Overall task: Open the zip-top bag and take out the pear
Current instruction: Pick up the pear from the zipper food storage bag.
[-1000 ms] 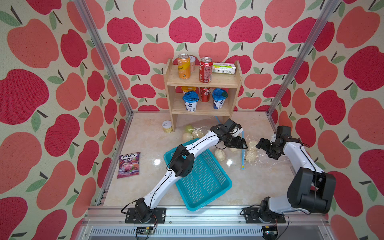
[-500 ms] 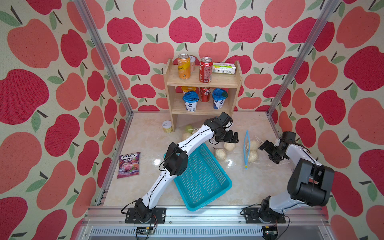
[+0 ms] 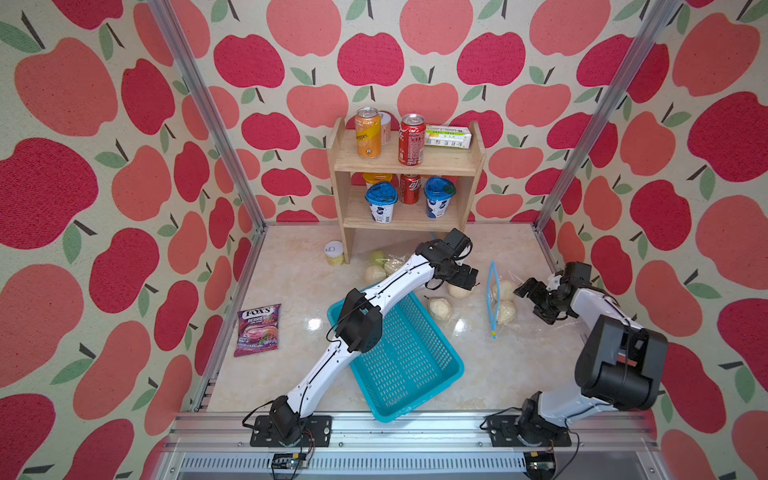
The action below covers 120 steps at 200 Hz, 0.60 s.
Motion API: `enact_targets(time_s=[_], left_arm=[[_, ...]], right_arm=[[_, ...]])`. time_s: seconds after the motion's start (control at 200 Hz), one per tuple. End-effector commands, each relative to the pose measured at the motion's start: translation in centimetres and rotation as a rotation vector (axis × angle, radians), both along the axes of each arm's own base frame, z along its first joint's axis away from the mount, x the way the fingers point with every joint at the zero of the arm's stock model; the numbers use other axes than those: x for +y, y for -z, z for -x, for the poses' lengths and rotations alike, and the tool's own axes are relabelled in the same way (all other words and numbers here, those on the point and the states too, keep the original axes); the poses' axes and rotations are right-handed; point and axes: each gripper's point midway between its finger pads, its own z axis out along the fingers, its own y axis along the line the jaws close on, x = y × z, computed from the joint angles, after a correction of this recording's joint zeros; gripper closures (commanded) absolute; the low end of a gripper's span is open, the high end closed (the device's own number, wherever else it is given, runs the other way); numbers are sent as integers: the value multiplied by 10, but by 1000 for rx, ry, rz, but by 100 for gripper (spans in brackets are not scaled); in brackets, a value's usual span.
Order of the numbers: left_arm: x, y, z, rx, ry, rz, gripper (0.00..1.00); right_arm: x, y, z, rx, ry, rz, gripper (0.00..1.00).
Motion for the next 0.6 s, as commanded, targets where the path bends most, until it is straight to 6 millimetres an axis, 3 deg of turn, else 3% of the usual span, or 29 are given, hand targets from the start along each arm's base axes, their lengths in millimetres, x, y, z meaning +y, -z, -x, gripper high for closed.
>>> enact_targets(time_s=[0.0, 0.195, 0.595], left_arm=[[-14, 0, -7, -118, 116, 6, 10], [-26, 13, -3, -191, 235, -9, 8], [-28, 47, -4, -211, 297, -63, 8]], right_arm=[[5, 1, 3, 2, 1, -37, 8], [7, 0, 3, -3, -6, -45, 8], [11, -2, 3, -12, -6, -68, 8]])
